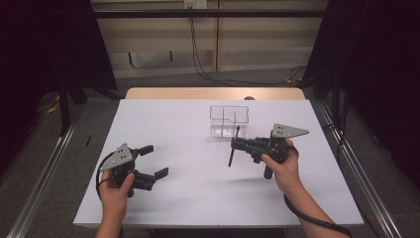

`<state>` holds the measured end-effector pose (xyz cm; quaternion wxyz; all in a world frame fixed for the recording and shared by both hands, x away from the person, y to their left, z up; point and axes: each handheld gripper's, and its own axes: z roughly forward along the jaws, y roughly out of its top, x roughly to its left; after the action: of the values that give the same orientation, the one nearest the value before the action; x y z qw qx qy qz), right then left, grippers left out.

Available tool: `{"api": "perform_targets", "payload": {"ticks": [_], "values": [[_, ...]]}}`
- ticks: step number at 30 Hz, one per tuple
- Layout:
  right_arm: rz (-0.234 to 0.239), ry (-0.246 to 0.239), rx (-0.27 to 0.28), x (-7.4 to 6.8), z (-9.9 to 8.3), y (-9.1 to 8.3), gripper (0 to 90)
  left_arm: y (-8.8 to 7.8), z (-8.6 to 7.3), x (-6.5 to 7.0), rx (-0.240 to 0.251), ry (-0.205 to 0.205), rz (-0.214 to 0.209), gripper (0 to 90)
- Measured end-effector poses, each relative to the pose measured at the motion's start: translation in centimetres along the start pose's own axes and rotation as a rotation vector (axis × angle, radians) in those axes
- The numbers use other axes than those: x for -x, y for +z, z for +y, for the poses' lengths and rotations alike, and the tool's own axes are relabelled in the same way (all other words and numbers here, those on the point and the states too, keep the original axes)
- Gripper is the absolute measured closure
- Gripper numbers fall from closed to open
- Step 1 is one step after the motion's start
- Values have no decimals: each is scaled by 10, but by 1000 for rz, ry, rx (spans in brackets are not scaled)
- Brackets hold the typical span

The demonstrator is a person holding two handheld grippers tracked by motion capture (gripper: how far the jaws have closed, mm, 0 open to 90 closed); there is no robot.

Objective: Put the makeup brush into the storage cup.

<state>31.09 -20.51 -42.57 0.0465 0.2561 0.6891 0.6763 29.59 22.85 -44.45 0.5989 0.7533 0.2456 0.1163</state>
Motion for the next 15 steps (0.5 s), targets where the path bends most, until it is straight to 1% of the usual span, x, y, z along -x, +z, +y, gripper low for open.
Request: {"api": "perform_targets", "payload": {"ticks": [15], "values": [[-1,-9,4,0,2,1,846,-14,-5,-1,7,-2,28,12]]}}
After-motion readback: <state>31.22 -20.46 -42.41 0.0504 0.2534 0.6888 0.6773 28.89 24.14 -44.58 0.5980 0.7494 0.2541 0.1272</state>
